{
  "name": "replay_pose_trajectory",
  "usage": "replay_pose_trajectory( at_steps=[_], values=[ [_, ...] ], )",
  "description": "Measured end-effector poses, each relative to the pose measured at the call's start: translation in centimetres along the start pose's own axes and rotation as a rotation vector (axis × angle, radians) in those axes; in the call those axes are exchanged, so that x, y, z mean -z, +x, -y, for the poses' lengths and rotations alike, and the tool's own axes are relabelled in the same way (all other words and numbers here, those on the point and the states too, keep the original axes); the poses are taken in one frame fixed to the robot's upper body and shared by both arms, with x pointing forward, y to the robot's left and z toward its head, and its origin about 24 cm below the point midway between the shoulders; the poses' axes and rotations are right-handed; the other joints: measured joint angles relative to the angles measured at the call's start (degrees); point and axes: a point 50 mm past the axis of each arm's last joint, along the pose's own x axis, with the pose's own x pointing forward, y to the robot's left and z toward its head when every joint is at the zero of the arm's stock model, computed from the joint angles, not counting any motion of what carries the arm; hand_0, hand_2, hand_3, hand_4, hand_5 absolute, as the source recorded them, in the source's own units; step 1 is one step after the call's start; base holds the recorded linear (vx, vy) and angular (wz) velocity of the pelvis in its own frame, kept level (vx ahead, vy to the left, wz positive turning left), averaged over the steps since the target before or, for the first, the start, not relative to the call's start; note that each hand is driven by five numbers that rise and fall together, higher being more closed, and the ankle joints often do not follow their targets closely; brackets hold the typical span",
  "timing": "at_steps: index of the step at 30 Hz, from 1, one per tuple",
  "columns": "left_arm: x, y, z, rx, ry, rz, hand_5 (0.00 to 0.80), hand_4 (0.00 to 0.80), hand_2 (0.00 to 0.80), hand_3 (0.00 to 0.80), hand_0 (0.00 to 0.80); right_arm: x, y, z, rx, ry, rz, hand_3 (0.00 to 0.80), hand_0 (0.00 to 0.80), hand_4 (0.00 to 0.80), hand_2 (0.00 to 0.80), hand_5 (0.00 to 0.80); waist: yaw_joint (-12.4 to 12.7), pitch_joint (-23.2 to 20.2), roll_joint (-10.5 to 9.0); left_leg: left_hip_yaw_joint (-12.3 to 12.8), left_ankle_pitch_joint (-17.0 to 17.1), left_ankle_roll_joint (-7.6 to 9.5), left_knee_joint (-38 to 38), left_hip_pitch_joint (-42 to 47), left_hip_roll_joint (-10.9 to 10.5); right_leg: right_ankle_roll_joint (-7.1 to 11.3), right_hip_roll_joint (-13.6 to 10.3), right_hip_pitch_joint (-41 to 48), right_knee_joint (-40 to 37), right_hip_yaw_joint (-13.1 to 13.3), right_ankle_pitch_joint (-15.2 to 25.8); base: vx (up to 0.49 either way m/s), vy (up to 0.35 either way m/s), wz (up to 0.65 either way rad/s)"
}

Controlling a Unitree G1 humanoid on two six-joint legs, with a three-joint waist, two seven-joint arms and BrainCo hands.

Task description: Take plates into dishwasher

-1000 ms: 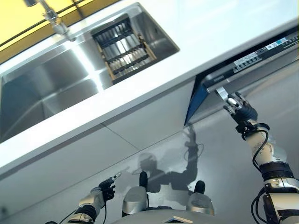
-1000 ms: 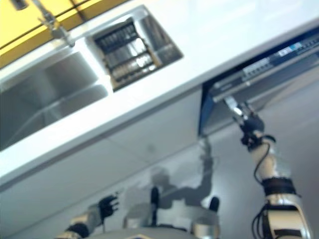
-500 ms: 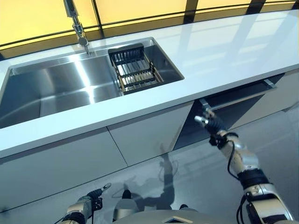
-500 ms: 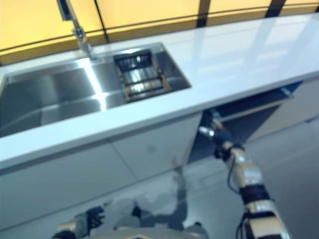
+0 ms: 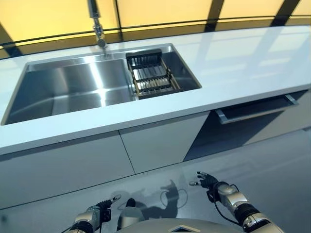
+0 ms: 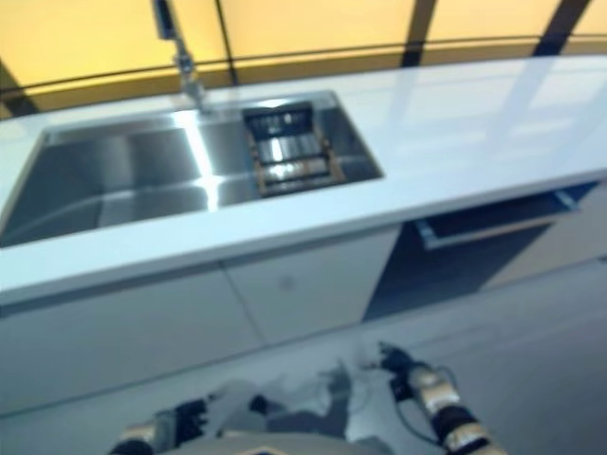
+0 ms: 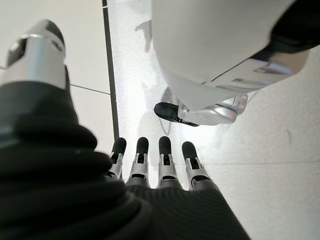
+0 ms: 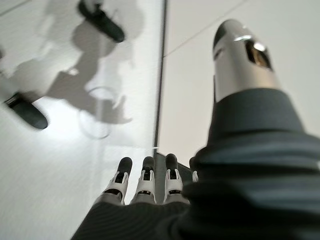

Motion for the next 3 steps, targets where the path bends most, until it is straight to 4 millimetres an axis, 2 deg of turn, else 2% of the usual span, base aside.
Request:
replay_pose_trajectory(
  at_steps=[3],
  values=[
    [0.11,0.03,0.14,0.007,0.026,-0.007,0.000,0.000,0.000,0.000,0.000,0.36,0.11,-0.28,0.008,-0.009,-0.008,0.000,0.000,0.000,0.000,0.000,0.7,-0.2,-0.07,-0.4,0.2,-0.02,0.3,-0.7,0.0,0.09,0.0,0.2,0.1,-0.8,-0.4,0.005,-0.010,0.21]
  ],
)
